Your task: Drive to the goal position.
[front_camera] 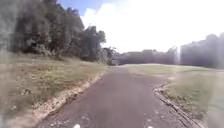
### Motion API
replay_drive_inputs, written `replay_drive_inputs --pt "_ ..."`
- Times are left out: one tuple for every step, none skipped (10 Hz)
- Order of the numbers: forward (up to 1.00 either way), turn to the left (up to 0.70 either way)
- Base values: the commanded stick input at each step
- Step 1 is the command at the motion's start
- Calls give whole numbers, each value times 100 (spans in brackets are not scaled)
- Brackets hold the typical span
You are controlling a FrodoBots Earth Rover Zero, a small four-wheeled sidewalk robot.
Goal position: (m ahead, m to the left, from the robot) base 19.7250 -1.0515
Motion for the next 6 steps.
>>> replay_drive_inputs --pt "70 0" --pt "70 0" --pt "70 0" --pt "70 0" --pt "70 0" --pt "70 0"
